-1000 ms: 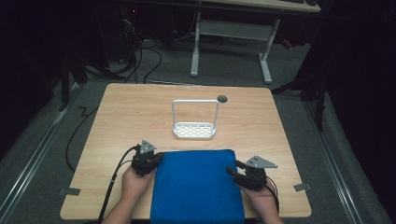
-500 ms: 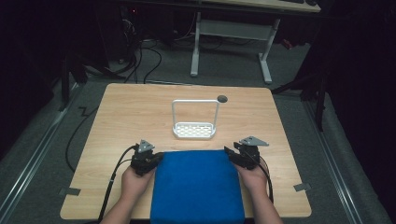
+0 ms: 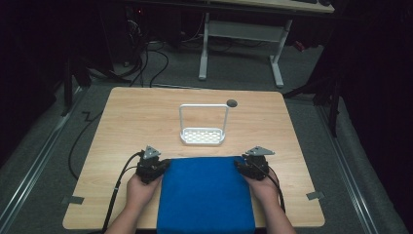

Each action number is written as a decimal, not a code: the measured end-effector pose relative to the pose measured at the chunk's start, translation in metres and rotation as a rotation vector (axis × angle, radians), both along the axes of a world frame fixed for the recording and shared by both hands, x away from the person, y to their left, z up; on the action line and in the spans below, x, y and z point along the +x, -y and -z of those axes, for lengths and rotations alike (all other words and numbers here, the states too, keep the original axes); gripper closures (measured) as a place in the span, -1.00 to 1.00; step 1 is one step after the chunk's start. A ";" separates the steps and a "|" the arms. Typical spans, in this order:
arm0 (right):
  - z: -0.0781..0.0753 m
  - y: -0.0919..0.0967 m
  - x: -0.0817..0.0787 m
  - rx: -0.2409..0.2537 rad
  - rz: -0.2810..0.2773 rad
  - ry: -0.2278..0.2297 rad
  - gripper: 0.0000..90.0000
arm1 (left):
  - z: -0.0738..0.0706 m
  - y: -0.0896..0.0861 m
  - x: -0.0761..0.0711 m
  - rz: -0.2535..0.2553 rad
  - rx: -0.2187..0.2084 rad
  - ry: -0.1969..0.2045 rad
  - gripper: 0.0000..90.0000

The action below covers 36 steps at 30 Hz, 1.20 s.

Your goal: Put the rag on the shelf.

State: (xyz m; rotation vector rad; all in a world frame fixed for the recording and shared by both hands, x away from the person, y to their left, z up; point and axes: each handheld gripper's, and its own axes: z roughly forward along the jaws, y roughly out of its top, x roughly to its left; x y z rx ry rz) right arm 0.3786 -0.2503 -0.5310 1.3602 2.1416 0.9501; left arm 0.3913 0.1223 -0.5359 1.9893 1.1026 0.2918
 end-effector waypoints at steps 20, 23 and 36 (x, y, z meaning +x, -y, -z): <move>-0.017 -0.012 -0.017 0.017 -0.073 0.098 0.95 | -0.003 -0.006 -0.005 0.005 -0.059 0.046 0.95; -0.024 -0.011 -0.023 0.034 -0.075 0.144 0.95 | -0.008 -0.009 -0.008 -0.009 -0.082 0.066 0.95; -0.055 -0.009 -0.036 0.144 -0.082 0.280 0.94 | -0.037 -0.013 -0.033 -0.026 -0.128 0.265 0.95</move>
